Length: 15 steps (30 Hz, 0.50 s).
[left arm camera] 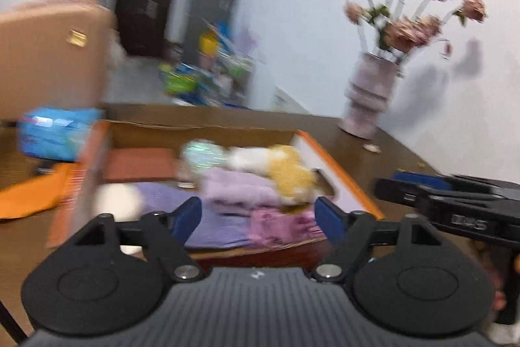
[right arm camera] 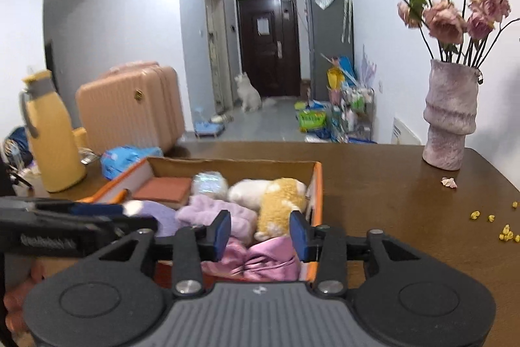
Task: Organize soft objects
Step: 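Lower the scrunchie into the box and open both tools, then grasp the blue tissue packet with the left tool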
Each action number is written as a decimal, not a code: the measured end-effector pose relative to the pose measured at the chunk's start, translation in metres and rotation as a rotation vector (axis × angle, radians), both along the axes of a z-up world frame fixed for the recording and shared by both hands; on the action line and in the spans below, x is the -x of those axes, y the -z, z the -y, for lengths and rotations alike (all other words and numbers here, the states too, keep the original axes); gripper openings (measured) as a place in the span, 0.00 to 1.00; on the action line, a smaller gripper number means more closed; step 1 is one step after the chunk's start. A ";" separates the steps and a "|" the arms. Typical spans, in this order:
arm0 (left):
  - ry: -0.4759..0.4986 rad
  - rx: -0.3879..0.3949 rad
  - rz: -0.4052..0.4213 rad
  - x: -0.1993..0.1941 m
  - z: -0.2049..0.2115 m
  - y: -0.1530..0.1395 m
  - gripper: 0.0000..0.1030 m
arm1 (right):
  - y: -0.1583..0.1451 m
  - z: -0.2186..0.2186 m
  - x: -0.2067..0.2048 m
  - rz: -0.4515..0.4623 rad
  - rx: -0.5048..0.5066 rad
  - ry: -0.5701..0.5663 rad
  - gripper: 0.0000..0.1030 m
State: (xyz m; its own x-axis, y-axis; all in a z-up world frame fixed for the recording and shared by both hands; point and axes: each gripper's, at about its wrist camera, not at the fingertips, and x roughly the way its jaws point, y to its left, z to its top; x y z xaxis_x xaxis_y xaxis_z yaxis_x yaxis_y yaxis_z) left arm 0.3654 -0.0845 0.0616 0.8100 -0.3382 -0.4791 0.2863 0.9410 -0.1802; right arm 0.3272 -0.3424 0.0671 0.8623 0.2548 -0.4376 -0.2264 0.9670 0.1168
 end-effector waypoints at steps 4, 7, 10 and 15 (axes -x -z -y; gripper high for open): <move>-0.096 -0.039 0.027 0.050 -0.025 0.008 0.78 | 0.003 -0.012 0.036 -0.004 0.006 -0.034 0.39; -0.115 -0.046 0.001 0.083 -0.039 0.016 0.78 | 0.009 -0.023 0.064 0.006 0.020 -0.051 0.39; -0.139 -0.065 -0.008 0.113 -0.050 0.018 0.80 | 0.016 -0.029 0.089 0.007 -0.020 -0.074 0.44; -0.158 -0.077 -0.022 0.158 -0.060 0.025 0.82 | 0.032 -0.040 0.129 0.002 -0.045 -0.076 0.45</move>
State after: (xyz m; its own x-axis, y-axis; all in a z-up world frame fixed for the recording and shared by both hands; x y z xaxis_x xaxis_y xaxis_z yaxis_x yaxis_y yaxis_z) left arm 0.2074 -0.0241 0.0366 0.8391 -0.1692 -0.5171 0.1308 0.9853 -0.1102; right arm 0.1981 -0.3023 0.0354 0.8408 0.3384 -0.4225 -0.2989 0.9410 0.1590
